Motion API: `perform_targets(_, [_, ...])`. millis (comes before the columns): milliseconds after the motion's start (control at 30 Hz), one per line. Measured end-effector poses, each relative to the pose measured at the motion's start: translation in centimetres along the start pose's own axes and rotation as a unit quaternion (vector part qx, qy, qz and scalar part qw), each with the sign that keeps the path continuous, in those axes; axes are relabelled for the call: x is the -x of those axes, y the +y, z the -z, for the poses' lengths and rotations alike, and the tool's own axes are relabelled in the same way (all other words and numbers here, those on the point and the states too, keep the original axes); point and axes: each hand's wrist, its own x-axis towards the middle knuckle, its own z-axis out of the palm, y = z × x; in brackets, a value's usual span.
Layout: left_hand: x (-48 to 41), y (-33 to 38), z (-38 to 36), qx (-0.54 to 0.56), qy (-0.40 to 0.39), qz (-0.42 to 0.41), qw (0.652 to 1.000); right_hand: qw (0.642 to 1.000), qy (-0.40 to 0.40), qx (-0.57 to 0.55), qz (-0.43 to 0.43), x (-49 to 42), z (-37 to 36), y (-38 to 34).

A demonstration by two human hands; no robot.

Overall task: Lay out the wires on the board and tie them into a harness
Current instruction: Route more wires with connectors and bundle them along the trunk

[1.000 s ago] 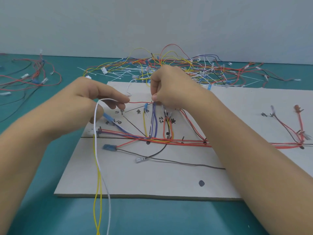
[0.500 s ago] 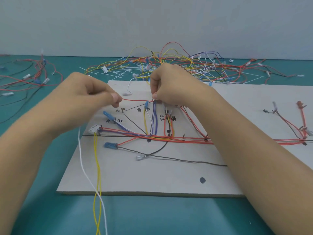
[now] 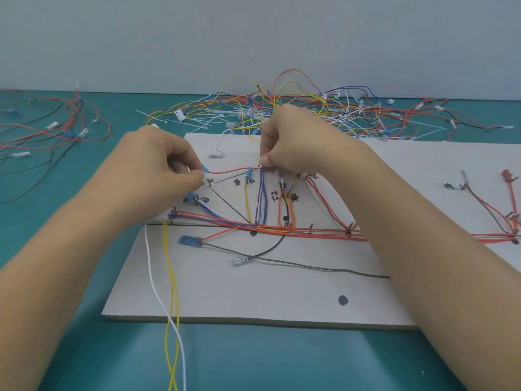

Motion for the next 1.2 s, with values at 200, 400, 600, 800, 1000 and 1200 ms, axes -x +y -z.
perform_targets(200, [0.1, 0.7, -0.4, -0.047, -0.015, -0.003, 0.999, 1.0, -0.013, 0.008, 0.003, 0.4, 0.5, -0.3])
perform_targets(400, [0.4, 1.4, 0.0, -0.068, -0.029, -0.009, 0.997, 1.0, -0.002, 0.003, 0.012, 0.3, 0.5, -0.7])
perform_targets(600, [0.9, 2.7, 0.3, -0.114, -0.055, -0.039, 0.991, 0.999, 0.027, -0.007, 0.031, 0.2, 0.4, -1.0])
perform_targets(800, [1.8, 4.0, 0.4, -0.093, -0.031, 0.021, 0.995, 0.999, 0.039, -0.001, 0.033, 0.1, 0.2, -1.1])
perform_targets(1000, [2.5, 4.3, 0.6, -0.096, -0.027, 0.056, 0.993, 0.997, 0.077, -0.01, 0.007, 0.1, 0.5, -1.0])
perform_targets(1200, [2.4, 3.9, 0.7, -0.012, -0.087, 0.082, 0.993, 0.997, 0.078, -0.016, 0.007, 0.3, 0.8, -1.4])
